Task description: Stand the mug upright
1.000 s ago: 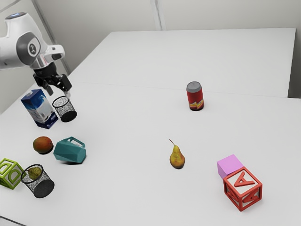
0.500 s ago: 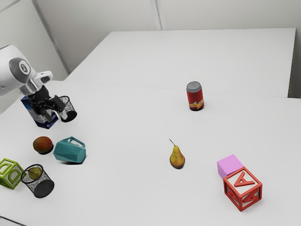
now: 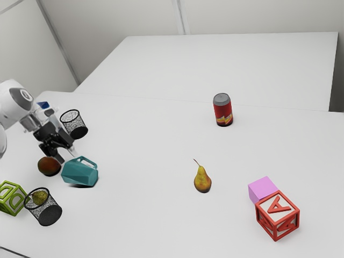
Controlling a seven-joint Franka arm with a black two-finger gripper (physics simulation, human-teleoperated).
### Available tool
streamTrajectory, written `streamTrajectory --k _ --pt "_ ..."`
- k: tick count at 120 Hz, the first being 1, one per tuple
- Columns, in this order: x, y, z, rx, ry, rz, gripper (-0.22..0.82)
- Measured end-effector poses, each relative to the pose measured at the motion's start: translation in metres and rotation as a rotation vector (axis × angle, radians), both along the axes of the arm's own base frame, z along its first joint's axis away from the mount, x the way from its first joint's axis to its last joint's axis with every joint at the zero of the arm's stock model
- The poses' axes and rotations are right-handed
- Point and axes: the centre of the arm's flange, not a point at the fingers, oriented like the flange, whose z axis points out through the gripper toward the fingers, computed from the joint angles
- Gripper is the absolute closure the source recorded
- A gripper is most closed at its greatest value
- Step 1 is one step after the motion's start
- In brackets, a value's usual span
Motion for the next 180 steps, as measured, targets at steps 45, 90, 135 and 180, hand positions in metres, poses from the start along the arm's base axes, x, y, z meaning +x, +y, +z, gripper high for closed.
streamTrajectory --k 45,90,135,180 --pt "-0.006 0.011 -0.034 -0.137 -0.009 0.027 0.0" --pt "-0.003 0.009 -0.041 -0.25 -0.049 0.049 0.01" --pt "-0.007 0.004 -0.044 -0.31 -0.051 0.063 0.34" --pt "-0.005 0.0 -0.042 -0.335 -0.065 0.069 0.68"
